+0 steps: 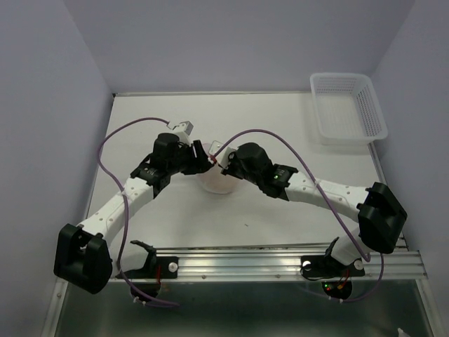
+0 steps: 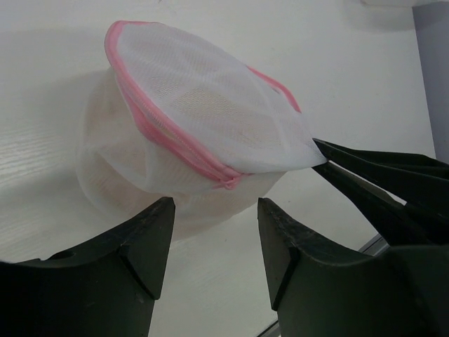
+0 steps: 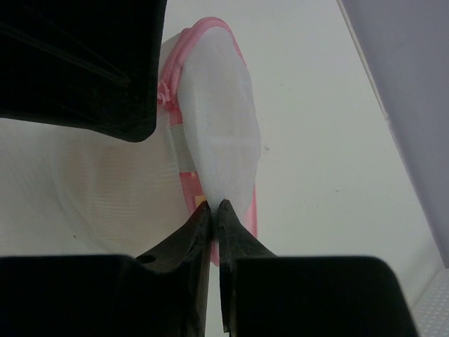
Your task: Place the bra in the laundry bag and zip it closed
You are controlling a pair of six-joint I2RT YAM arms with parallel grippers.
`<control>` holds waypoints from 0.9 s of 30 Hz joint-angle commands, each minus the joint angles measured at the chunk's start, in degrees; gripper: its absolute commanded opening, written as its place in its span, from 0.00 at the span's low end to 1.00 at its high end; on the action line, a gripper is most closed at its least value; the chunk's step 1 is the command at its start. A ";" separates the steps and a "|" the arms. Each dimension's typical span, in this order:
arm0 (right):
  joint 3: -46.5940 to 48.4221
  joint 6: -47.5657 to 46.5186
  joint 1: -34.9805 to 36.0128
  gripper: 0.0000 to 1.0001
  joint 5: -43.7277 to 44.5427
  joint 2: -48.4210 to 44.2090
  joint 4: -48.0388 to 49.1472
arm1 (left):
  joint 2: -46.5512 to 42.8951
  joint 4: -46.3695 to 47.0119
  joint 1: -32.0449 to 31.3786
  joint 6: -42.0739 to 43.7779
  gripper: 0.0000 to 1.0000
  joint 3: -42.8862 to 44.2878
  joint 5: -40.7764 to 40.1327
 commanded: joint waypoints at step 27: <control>1.92 2.13 -0.98 0.07 -2.74 -1.11 0.87 | 4.98 7.82 -5.70 1.96 0.46 5.35 -4.28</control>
